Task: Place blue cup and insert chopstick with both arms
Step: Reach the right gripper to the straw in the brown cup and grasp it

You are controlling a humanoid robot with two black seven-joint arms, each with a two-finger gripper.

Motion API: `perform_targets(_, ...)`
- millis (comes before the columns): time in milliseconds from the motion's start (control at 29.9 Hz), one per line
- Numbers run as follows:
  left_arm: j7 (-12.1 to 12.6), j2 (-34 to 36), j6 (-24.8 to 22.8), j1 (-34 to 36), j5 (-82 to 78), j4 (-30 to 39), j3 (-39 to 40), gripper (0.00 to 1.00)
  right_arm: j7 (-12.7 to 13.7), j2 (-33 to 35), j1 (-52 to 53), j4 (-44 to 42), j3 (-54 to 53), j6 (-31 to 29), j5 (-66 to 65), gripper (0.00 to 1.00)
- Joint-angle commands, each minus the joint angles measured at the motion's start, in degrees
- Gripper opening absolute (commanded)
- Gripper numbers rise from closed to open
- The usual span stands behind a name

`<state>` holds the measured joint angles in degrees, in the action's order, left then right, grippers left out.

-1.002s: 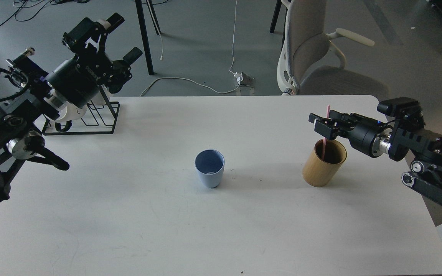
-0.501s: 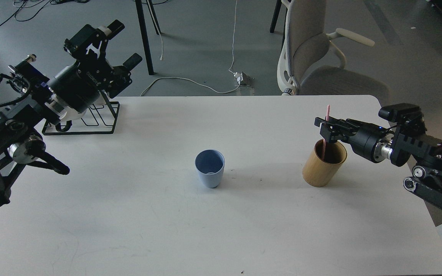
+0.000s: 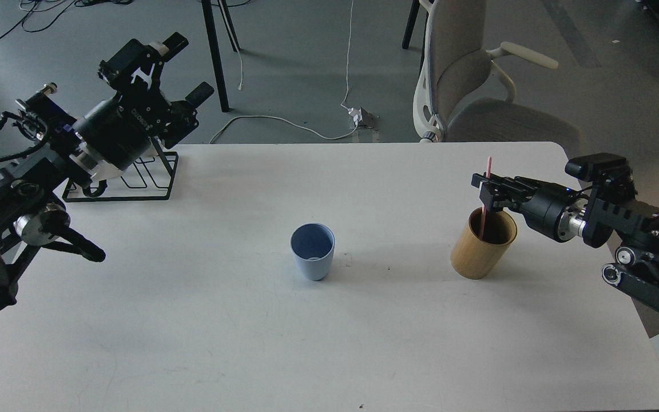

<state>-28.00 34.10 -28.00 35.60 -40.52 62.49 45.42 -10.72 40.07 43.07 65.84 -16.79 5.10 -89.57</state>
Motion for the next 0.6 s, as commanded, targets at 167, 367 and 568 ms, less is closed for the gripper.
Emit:
perform_targets(167,0.0,0.0,0.0,-0.1,0.0,-0.3,-0.1,0.95,0.3,0.1,-0.4,0.4,0.0,0.1,0.0,0.16)
perform_targets(367,0.0,0.0,0.0,-0.4,-0.2,-0.3,-0.1,0.95,0.3,0.0,-0.4,0.4,-0.2,1.4,0.0,0.13)
perform_targets(568,0.0,-0.1,0.0,-0.5,-0.2,-0.3,-0.1,0.95,0.3,0.4,-0.4,0.8,-0.4,1.5,0.1,0.12)
